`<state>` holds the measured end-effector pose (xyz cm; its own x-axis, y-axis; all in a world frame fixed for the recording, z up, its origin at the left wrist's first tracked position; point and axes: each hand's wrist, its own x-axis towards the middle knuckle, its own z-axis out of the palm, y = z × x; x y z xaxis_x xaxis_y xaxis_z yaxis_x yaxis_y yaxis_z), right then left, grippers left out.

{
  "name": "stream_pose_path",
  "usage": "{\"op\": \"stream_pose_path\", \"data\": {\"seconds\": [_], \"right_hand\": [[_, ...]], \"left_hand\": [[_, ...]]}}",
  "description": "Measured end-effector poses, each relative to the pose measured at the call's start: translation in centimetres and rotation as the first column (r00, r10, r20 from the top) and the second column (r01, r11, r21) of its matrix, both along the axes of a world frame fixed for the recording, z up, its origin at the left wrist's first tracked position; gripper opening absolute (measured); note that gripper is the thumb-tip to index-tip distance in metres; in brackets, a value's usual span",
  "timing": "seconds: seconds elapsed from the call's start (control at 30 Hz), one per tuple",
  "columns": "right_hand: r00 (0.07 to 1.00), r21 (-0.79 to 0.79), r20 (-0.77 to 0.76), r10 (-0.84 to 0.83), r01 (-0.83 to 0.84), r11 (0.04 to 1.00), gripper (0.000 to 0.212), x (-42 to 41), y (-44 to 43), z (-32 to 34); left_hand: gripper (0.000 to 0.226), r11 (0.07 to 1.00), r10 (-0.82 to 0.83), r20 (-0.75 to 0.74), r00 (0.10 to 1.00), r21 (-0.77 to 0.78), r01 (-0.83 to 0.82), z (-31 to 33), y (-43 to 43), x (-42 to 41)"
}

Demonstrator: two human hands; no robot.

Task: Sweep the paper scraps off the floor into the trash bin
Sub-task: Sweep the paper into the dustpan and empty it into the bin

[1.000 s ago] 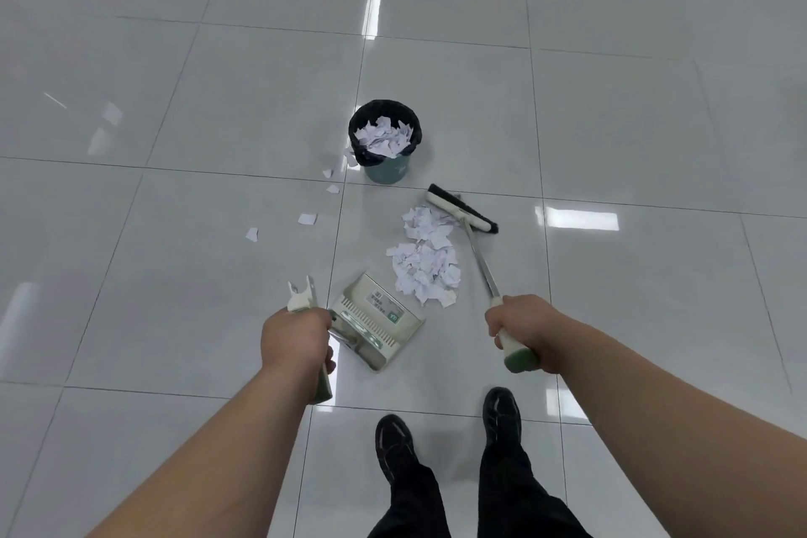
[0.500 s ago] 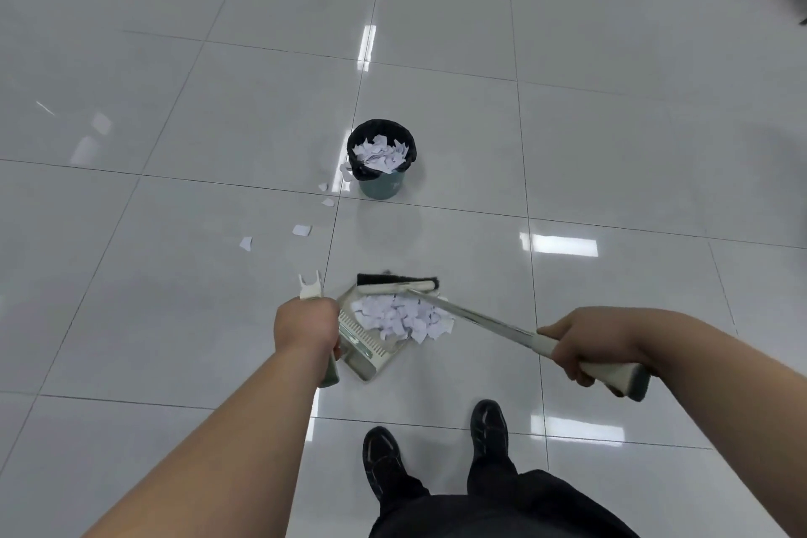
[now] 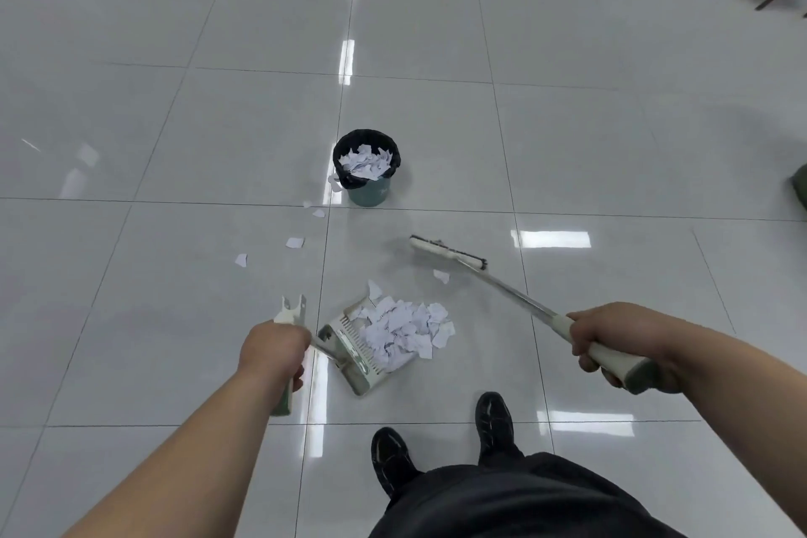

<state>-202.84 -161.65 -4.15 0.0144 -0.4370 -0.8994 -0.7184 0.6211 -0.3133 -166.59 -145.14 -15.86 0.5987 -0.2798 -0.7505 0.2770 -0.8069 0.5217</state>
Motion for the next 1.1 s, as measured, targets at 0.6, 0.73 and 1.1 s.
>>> {"op": "stream_pose_path", "data": {"seconds": [0.6, 0.73, 1.1], "right_hand": [[0.836, 0.438, 0.171, -0.522, 0.410, 0.800, 0.018, 6.1, 8.3, -0.5], [0.730, 0.487, 0.248, -0.636, 0.474, 0.734, 0.018, 6.6, 6.9, 0.8], [0.986, 0.050, 0.163, -0.036, 0.028, 0.998, 0.013, 9.6, 3.7, -0.4]], "left_hand": [[0.013, 0.997, -0.010, -0.096, 0.995, -0.078, 0.003, -0.3, 0.1, -3.7], [0.011, 0.997, 0.001, -0.087, 0.996, -0.078, -0.008, -0.2, 0.6, -3.3], [0.010, 0.946, 0.308, -0.113, 0.945, -0.069, -0.317, -0.9, 1.4, -0.3]]}}
